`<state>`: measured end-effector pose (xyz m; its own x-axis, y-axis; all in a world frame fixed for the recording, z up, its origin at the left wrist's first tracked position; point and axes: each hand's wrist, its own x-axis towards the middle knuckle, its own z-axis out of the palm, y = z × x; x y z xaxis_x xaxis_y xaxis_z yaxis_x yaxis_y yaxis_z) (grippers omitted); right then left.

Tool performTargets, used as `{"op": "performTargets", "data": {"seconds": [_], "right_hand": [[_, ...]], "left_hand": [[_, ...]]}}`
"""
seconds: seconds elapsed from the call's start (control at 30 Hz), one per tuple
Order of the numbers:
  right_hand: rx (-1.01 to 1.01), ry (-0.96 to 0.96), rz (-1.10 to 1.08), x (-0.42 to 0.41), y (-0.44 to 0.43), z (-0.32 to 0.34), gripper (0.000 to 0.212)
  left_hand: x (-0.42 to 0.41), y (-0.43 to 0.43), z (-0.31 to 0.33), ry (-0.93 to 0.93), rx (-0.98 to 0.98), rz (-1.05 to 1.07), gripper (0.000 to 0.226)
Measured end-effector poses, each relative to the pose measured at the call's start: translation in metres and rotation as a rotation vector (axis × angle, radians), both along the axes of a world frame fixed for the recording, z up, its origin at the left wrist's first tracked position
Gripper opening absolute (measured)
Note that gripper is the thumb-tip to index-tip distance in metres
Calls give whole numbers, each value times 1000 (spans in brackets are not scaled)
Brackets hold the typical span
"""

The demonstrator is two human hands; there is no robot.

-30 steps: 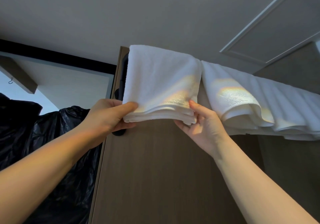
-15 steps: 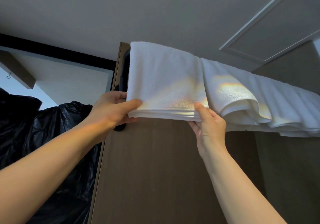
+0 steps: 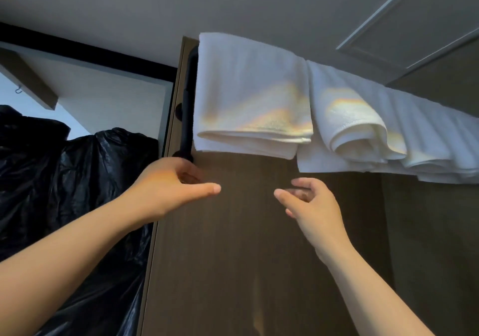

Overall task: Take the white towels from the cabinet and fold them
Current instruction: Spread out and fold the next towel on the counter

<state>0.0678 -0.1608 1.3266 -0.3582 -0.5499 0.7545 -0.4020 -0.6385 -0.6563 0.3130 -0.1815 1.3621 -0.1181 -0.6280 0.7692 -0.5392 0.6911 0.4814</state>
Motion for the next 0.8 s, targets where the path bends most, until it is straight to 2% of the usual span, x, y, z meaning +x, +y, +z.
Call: {"op": "performTargets", "data": {"seconds": [0.1,0.27,0.53,0.8], "right_hand": [[109,254,-85,-6,-5,-39,33],[268,509,-143,-10,-8,-108,22],[586,818,-132,-18,-14,-234,35],[875,991,-16,-25,-20,-342,38]], "left_hand": [[-3,-4,-38,-207,9,87,38],[-11,-13,-116,-345,139,78,24],[-13,-21,-268,-606,384,168,30],[-3,-13,-399,-788,685,171,36]]}}
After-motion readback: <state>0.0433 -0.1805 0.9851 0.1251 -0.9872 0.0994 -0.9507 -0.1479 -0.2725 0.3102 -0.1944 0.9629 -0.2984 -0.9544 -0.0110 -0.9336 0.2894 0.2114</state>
